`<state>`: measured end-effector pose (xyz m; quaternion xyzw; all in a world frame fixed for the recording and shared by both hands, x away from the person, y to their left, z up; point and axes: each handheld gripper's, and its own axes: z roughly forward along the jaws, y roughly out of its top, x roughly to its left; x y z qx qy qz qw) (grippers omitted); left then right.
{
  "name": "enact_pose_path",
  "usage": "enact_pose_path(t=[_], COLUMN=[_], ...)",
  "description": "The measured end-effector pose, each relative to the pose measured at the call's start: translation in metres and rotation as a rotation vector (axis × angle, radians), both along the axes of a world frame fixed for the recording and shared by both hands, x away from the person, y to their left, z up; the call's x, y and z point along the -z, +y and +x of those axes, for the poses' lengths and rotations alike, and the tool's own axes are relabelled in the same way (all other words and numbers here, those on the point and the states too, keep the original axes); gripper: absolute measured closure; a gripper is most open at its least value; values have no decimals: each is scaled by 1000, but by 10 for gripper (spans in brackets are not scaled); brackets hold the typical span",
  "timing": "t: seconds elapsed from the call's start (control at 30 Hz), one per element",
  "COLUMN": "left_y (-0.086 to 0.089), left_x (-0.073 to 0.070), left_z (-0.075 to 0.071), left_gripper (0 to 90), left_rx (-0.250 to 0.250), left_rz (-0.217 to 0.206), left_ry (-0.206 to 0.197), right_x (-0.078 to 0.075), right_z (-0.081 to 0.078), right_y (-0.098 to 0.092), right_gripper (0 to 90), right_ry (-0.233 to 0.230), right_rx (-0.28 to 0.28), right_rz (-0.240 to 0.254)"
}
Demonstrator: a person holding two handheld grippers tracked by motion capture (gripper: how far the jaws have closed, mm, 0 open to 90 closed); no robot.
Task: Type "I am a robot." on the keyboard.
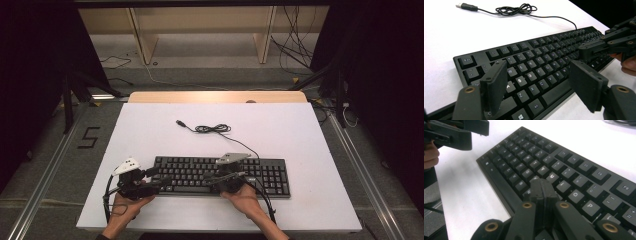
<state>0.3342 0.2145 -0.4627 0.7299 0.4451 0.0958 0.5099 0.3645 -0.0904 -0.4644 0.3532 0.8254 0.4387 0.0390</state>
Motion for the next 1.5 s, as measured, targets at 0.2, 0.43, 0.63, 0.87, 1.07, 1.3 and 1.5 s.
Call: enact_pose_path(t=[0.2, 0.43, 0.63, 0.87, 1.07, 1.3, 1.5], left_y=[0, 0, 0, 1, 1, 3, 5], left_x=[-1, -2, -2, -3, -4, -4, -4], left_z=[-1, -3, -4, -5, -8, -12, -13], left_gripper=[294, 284, 279, 278, 278, 278, 278], left_rx=[0, 1, 6, 8, 9, 11, 7], left_rz=[-6, -14, -22, -28, -36, -37, -37], left_ry=[-3, -12, -23, -30, -37, -46, -51], right_x=[3, 5, 6, 10, 13, 14, 17], right_z=[2, 3, 3, 2, 2, 2, 3], right_y=[3, 5, 6, 11, 14, 15, 15], right_gripper=[900, 900, 900, 900, 900, 900, 900], right_ry=[11, 15, 15, 18, 19, 14, 18], right_rx=[-4, -2, -3, -18, -20, -23, -21], right_rz=[-15, -34, -40, -61, -73, -84, -90])
